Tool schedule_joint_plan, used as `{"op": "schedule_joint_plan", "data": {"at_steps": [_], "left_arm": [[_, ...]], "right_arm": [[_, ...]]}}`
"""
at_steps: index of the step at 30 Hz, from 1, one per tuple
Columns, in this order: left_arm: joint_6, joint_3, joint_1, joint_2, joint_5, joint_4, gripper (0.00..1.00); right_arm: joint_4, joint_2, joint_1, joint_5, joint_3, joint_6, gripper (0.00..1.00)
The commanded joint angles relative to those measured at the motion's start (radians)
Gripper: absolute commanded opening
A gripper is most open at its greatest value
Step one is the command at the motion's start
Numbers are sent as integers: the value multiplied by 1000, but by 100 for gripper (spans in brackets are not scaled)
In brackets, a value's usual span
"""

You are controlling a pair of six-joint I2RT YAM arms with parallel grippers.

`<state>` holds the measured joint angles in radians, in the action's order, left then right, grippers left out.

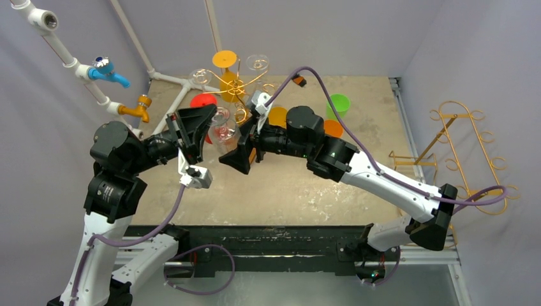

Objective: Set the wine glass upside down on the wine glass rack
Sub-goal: Turn the wine glass upside down at the wine rack.

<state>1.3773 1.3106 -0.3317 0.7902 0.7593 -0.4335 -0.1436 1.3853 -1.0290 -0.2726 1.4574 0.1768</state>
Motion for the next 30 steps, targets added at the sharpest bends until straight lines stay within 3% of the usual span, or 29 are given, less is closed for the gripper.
{"op": "schedule_joint_plan", "data": {"at_steps": [1,10,15,19,21,23,25,27,30], "left_arm": [[41,9,-1,-16,65,87,0],[54,-5,-1,-20,69,64,0],[36,-5,-1,-20,61,77,0],[38,-4,-1,-21,55,46,0],[38,-6,0,-23,46,31,15],[35,-5,-1,-23,37,12,40],[32,-6,-1,-26,28,-3,55],[39,-8,-1,-29,16,-24,76],[54,-8,-1,-39,-7,-74,91]], "right_arm": [[192,-58,-4,117,-32,-8,99],[302,-54,-6,38,-50,12,98],[319,-48,-6,1,-73,28,72],[377,-70,-5,-18,-132,71,41],[392,-85,-5,14,-158,76,27],[413,-104,-4,42,-188,76,25],[423,-117,-4,73,-208,72,22],[423,-132,-1,107,-218,65,20],[427,-159,8,156,-238,53,18]]}}
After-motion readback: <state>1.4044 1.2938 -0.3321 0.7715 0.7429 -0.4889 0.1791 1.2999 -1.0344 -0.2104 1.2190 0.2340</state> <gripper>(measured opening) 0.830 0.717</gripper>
